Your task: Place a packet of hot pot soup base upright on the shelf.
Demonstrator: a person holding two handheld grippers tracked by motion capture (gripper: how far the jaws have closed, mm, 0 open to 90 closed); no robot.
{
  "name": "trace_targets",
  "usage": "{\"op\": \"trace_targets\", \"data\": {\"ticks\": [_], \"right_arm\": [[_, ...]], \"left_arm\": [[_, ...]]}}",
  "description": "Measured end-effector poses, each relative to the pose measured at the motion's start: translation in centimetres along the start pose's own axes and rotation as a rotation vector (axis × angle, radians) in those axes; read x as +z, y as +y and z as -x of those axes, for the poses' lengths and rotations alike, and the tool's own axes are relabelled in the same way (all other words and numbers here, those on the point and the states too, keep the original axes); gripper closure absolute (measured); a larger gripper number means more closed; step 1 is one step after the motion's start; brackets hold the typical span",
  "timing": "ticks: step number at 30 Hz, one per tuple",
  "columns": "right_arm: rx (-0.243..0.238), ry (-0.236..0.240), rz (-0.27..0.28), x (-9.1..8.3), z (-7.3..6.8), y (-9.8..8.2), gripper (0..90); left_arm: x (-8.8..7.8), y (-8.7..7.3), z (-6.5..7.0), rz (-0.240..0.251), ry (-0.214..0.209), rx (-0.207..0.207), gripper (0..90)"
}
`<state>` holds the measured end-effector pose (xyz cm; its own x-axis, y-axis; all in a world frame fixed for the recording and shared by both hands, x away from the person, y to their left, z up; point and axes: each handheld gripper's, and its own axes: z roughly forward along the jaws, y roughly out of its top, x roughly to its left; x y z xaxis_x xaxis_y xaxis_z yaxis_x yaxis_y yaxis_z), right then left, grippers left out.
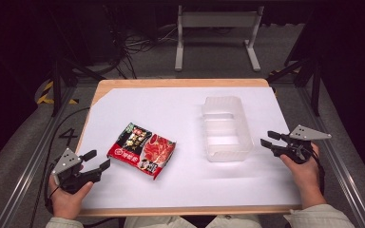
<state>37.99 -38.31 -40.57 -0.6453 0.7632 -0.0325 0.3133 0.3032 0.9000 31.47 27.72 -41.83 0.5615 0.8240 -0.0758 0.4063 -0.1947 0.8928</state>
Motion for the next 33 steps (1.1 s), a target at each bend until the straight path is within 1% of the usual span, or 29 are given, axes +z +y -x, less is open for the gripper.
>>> {"op": "trace_targets", "data": {"ticks": [1, 4, 5, 7, 8, 9, 12, 14, 15, 16, 17, 18, 20, 22, 23, 25, 27, 28, 29, 30, 32, 33], "right_arm": [[0.000, -0.005, 0.003, 0.0, 0.0, -0.1, 49.8], [0.007, -0.021, -0.003, 0.0, 0.1, -0.2, 46.1], [0.008, -0.024, -0.006, 0.0, 0.0, -0.2, 44.9], [0.011, -0.032, -0.009, 0.0, 0.0, -0.2, 43.8], [0.013, -0.034, -0.010, 0.0, 0.0, -0.2, 43.8], [0.013, -0.034, -0.010, 0.0, 0.0, -0.2, 43.8], [0.019, -0.039, -0.011, -0.1, 0.1, -0.2, 43.3], [0.020, -0.042, -0.013, -0.1, 0.1, -0.2, 43.2], [0.022, -0.043, -0.015, 0.0, 0.1, -0.2, 42.9], [0.025, -0.042, -0.016, 0.0, 0.1, -0.2, 42.5], [0.025, -0.042, -0.014, 0.0, 0.1, -0.2, 42.0], [0.030, -0.039, -0.012, 0.0, 0.1, -0.2, 41.0], [0.040, -0.038, -0.011, 0.0, 0.1, -0.2, 39.5], [0.042, -0.038, -0.011, 0.0, 0.1, -0.2, 38.9], [0.042, -0.038, -0.009, 0.0, 0.1, -0.3, 38.5], [0.041, -0.039, -0.010, 0.0, 0.1, -0.3, 38.4], [0.038, -0.039, -0.008, 0.0, 0.2, -0.3, 38.4], [0.040, -0.039, -0.009, -0.1, 0.2, -0.3, 38.4], [0.041, -0.040, -0.009, -0.1, 0.2, -0.4, 38.4], [0.041, -0.040, -0.009, -0.1, 0.2, -0.4, 38.4], [0.048, -0.041, -0.011, -0.2, 0.2, -0.4, 38.4], [0.049, -0.041, -0.012, -0.2, 0.3, -0.5, 38.4]], "left_arm": [[-0.1, 0.2, 0.0, 0.006, -0.001, -0.013, 33.6], [-0.3, 1.0, -0.2, 0.025, -0.008, -0.033, 33.3], [-0.4, 1.3, -0.3, 0.020, -0.008, -0.035, 33.1], [-0.3, 2.3, -0.7, 0.025, -0.008, -0.036, 32.9], [-0.2, 2.7, -0.9, 0.021, -0.012, -0.040, 32.8], [-0.2, 2.7, -0.9, 0.021, -0.012, -0.040, 32.8], [0.2, 3.8, -1.1, 0.004, -0.009, -0.030, 32.7], [0.4, 4.1, -1.3, -0.007, -0.012, -0.036, 32.3], [0.6, 4.3, -1.4, -0.013, -0.020, -0.042, 31.8], [0.9, 4.4, -1.6, -0.028, -0.036, -0.056, 31.2], [1.4, 4.5, -1.9, -0.065, -0.062, -0.082, 30.3], [1.9, 4.6, -2.2, -0.090, -0.074, -0.096, 29.9], [2.5, 4.8, -2.4, -0.099, -0.074, -0.111, 30.1], [2.7, 4.8, -2.5, -0.103, -0.075, -0.111, 30.1], [3.1, 4.9, -2.5, -0.107, -0.085, -0.124, 30.1], [3.8, 5.2, -2.7, -0.108, -0.090, -0.132, 30.1], [4.4, 5.5, -2.9, -0.110, -0.089, -0.127, 29.4], [4.4, 5.5, -2.9, -0.110, -0.089, -0.127, 29.0], [4.9, 5.7, -3.0, -0.115, -0.091, -0.131, 28.8], [4.9, 5.7, -3.0, -0.115, -0.091, -0.131, 28.6], [5.5, 5.9, -3.2, -0.103, -0.094, -0.141, 28.5], [5.9, 5.8, -3.5, -0.091, -0.086, -0.158, 28.9]]}}
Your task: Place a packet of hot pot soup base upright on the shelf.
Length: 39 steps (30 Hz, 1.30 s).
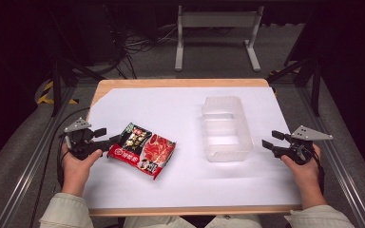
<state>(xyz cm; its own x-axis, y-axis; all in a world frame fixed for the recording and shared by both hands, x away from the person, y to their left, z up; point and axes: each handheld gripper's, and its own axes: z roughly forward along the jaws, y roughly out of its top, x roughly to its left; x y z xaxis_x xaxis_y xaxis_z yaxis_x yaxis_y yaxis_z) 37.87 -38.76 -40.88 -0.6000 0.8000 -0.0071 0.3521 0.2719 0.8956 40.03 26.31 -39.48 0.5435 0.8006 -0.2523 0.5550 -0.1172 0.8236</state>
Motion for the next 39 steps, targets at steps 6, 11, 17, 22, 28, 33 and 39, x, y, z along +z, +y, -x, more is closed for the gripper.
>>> {"op": "trace_targets", "data": {"ticks": [6, 11, 17, 22, 28, 33, 39], "right_arm": [[0.000, 0.002, -0.007, 0.0, -0.1, -0.1, 38.4], [-0.005, 0.001, -0.006, 0.0, -0.1, -0.1, 38.4], [-0.001, 0.006, -0.011, 0.0, -0.1, -0.2, 38.1], [-0.007, 0.007, -0.014, 0.1, -0.2, -0.2, 37.8], [-0.005, 0.008, -0.019, 0.2, -0.2, -0.2, 37.2], [-0.006, 0.006, -0.020, 0.2, -0.2, -0.2, 37.0], [0.001, 0.012, -0.019, 0.3, -0.3, -0.1, 36.4]], "left_arm": [[0.7, -0.3, -0.4, -0.013, 0.014, -0.035, 30.0], [1.3, -1.2, -0.8, -0.060, 0.023, -0.059, 29.9], [2.1, -2.0, -1.1, -0.076, 0.041, -0.085, 30.5], [2.9, -2.5, -1.1, -0.122, 0.046, -0.080, 32.1], [3.1, -2.9, -1.3, -0.161, 0.043, -0.094, 34.6], [3.4, -3.1, -1.2, -0.193, 0.046, -0.088, 37.8], [3.7, -3.2, -1.1, -0.213, 0.046, -0.085, 46.1]]}}
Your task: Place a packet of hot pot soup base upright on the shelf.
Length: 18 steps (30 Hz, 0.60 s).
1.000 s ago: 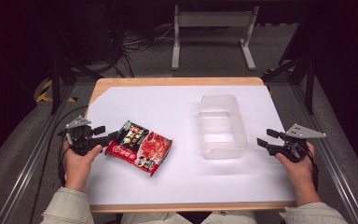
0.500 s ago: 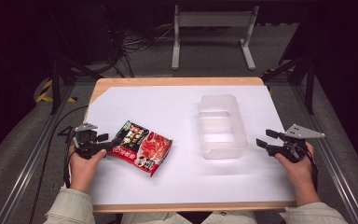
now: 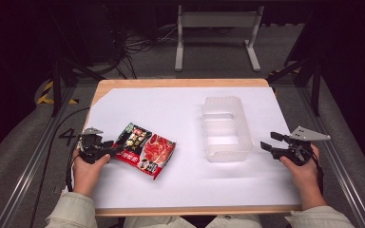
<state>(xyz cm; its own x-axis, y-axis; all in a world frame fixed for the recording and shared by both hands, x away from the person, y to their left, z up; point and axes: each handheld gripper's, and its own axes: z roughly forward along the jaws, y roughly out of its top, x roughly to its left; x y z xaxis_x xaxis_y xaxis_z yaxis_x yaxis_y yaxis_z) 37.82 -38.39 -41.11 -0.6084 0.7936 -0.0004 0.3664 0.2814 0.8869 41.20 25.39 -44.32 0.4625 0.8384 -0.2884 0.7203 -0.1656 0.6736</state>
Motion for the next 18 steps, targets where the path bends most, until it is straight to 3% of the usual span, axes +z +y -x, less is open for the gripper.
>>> {"op": "trace_targets", "data": {"ticks": [18], "right_arm": [[0.002, 0.009, -0.001, 0.15, -0.06, 0.05, 35.5]], "left_arm": [[-0.23, -0.03, -0.03, -0.013, -0.001, -0.003, 77.7]]}}
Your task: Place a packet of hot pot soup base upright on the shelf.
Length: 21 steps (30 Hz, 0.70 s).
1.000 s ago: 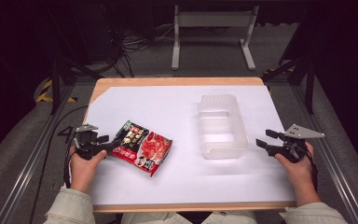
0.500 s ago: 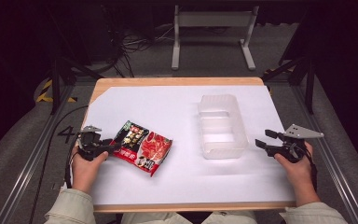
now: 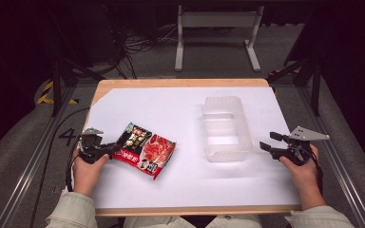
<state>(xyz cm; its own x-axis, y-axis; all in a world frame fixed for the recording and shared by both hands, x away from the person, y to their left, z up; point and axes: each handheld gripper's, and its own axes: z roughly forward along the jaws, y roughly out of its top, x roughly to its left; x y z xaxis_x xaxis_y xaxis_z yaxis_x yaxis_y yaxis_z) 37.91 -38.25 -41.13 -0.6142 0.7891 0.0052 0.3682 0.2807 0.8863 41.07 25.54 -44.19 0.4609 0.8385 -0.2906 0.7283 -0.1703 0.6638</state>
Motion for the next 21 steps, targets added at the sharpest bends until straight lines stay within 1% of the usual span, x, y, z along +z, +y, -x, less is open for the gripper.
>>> {"op": "trace_targets", "data": {"ticks": [4, 6, 10, 13, 14, 16, 17, 18, 20, 21], "right_arm": [[-0.002, -0.001, -0.002, 0.1, 0.0, 0.0, 35.5], [-0.005, -0.003, -0.002, 0.1, 0.0, 0.0, 35.2], [-0.005, -0.011, 0.002, 0.0, 0.0, 0.0, 34.1], [-0.011, -0.025, 0.006, -0.1, 0.0, 0.1, 34.1], [-0.011, -0.028, 0.005, -0.2, 0.0, 0.1, 34.1], [-0.011, -0.032, 0.008, -0.3, 0.0, 0.2, 34.4], [-0.007, -0.035, 0.007, -0.4, 0.0, 0.2, 34.8], [-0.005, -0.033, 0.006, -0.4, 0.0, 0.3, 35.4], [-0.005, -0.036, 0.005, -0.5, -0.1, 0.5, 36.7], [-0.005, -0.036, 0.005, -0.5, -0.1, 0.5, 36.7]], "left_arm": [[-0.2, 0.0, 0.1, 0.014, 0.000, -0.004, 84.6], [-0.3, 0.0, 0.1, 0.021, 0.002, 0.001, 86.7], [-0.6, 0.1, 0.4, 0.043, 0.008, 0.008, 88.3], [-1.1, 0.3, 0.9, 0.078, 0.011, 0.024, 88.6], [-1.4, 0.5, 1.0, 0.097, 0.014, 0.038, 88.6], [-1.8, 0.7, 1.2, 0.113, 0.001, 0.036, 88.5], [-1.9, 0.8, 1.5, 0.122, 0.005, 0.039, 88.5], [-2.1, 1.0, 1.7, 0.124, 0.013, 0.055, 88.6], [-2.6, 1.5, 2.7, 0.143, 0.031, 0.085, 88.7], [-2.6, 1.5, 2.7, 0.143, 0.031, 0.085, 88.7]]}}
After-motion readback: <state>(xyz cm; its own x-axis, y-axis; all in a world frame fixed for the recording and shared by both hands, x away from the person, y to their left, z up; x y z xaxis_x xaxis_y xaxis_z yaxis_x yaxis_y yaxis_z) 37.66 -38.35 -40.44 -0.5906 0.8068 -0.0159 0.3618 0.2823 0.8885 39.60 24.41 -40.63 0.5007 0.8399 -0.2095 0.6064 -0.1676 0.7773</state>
